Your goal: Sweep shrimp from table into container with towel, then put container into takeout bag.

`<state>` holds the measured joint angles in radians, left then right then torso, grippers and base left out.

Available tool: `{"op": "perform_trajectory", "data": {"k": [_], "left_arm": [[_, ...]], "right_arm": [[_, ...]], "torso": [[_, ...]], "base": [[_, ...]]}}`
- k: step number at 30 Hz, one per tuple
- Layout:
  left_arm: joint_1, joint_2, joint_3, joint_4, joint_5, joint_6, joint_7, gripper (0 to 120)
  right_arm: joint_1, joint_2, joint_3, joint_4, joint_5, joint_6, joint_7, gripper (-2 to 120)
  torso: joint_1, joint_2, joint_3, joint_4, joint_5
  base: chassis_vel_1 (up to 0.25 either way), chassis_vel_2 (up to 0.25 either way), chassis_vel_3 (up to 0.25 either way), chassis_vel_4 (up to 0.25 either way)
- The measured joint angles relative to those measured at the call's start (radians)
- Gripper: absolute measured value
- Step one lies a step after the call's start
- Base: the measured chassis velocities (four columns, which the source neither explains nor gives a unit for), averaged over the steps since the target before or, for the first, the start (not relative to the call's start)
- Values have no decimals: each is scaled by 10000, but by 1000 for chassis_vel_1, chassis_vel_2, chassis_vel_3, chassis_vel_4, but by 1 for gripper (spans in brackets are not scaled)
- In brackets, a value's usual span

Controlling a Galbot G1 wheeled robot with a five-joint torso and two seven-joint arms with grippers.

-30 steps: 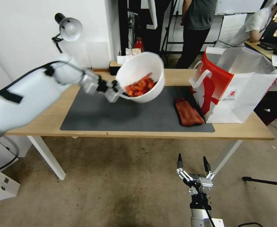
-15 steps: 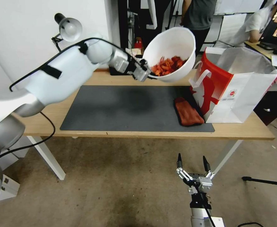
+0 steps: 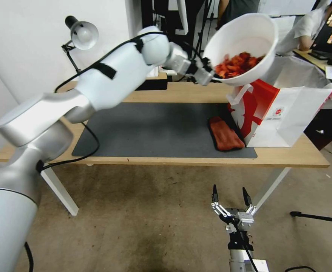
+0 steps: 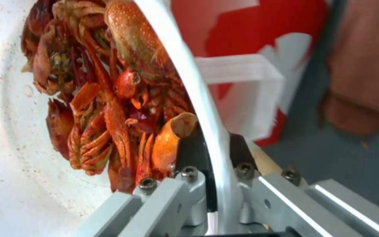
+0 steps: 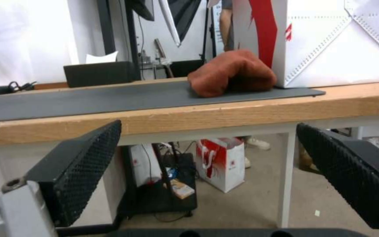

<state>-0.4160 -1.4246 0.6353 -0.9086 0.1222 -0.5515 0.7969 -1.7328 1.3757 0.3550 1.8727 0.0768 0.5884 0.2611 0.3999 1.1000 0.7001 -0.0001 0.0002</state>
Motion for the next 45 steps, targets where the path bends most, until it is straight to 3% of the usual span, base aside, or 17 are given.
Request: {"op": "perform_trajectory", "data": {"k": [4, 6, 8, 9, 11, 13, 17, 21, 29, 34, 39, 45], "left_arm": [[-288, -549, 8, 694, -73, -110, -144, 0], [-318, -615, -1, 801, -78, -127, -167, 0], [-511, -1222, -115, 1724, -164, -374, -448, 0], [-511, -1222, -115, 1724, -164, -374, -448, 0], [-594, -1665, -173, 2373, -188, -608, -715, 0], [-647, -1857, -124, 2604, -243, -689, -990, 0], [-695, -1917, 402, 2538, -879, -318, -1595, 0], [-695, -1907, 805, 2306, -1466, -126, -1703, 0], [-837, -1879, 2145, 1354, -3081, 651, -2248, 0], [-999, -1866, 2575, 1042, -3338, 889, -2249, 0], [-1078, -1853, 3135, 866, -3343, 996, -1733, 0], [-1097, -1848, 3270, 837, -3236, 1062, -1404, 0]], "right_arm": [[-31, -28, 60, -42, 18, 101, -22, 100], [-33, -29, 65, -51, 19, 114, -23, 100], [-35, -11, 64, -99, 23, 174, -56, 100], [-35, -11, 64, -99, 23, 174, -56, 100], [-40, 15, 48, -105, 24, 195, -83, 100], [-45, 27, 34, -105, 23, 203, -107, 100], [-105, 41, 39, -113, 23, 273, -137, 100], [-134, 41, 44, -123, 23, 305, -145, 100], [-182, 19, 68, -68, 21, 313, -152, 100], [-194, 27, 66, -82, 19, 321, -163, 100], [-195, 26, 55, -119, 18, 342, -168, 100], [-175, 3, 52, -234, 19, 390, -178, 100]], "torso": [[0, 0, -1, 0, -1], [0, 0, -1, 1, -1], [0, 0, -1, 0, -1], [0, 0, -1, 0, -1], [0, 0, 0, 2, 0], [1, 0, 0, -5, 1], [0, 0, -2, 0, -2], [0, 0, -1, 3, -3], [0, 0, -1, 0, -2], [0, 0, -2, 0, -2], [0, 1, -1, 1, -2], [0, 0, -1, 1, -3]], "base": [[0, 0, 0, 0], [0, 0, 0, 0], [0, 0, 0, 0], [0, 0, 0, 0], [0, 0, 0, 0], [0, 0, 0, 0], [0, 0, 0, 0], [0, 0, 0, 0], [0, 0, 0, 0], [0, 0, 0, 0], [0, 0, 0, 0], [0, 0, 0, 0]]}}
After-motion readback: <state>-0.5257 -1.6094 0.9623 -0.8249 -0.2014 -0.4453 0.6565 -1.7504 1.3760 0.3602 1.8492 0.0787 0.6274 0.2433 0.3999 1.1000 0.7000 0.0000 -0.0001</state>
